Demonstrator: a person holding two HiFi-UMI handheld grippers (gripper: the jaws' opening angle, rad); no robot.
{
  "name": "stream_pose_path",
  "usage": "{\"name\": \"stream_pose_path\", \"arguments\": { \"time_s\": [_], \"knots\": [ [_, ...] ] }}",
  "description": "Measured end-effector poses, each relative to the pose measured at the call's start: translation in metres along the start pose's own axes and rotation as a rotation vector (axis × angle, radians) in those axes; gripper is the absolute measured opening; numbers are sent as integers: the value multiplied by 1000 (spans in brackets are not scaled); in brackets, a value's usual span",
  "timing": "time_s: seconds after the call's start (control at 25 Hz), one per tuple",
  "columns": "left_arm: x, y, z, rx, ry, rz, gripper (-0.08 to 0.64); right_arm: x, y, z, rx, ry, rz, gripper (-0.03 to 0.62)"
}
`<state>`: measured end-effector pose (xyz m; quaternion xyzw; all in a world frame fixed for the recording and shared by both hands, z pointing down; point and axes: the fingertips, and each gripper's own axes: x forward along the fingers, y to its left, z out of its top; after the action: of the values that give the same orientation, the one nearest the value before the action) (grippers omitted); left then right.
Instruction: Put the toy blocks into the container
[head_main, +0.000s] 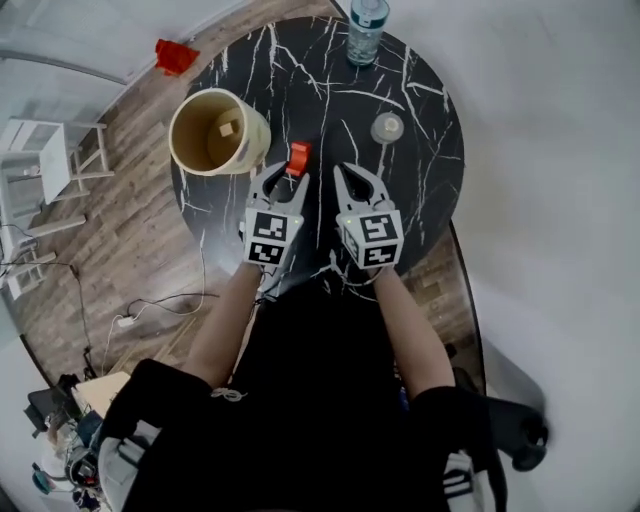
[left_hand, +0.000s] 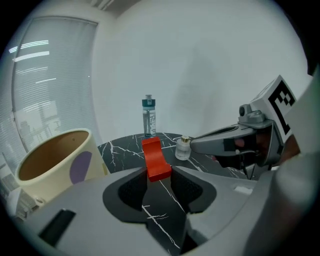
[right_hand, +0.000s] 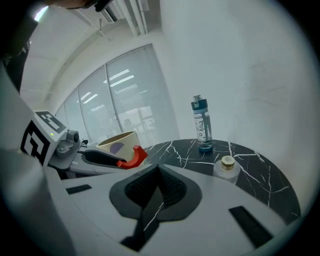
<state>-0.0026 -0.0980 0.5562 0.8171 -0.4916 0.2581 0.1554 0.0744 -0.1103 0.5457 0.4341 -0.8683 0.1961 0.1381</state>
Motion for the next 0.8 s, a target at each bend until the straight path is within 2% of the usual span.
{"name": "stream_pose_path", "arguments": {
  "time_s": [0.12,0.36,0.8],
  "knots": [
    [-14,3,6,-46,-37,5,144,6,11,12,-36,-10,28,-3],
    [-49,20,6,-107,-76,67,146,17,52,29,-99,-22,112,-3],
    [-111,79,-16,-209,-116,239,146,45,129,47,-189,-22,268,-3]
  ]
}}
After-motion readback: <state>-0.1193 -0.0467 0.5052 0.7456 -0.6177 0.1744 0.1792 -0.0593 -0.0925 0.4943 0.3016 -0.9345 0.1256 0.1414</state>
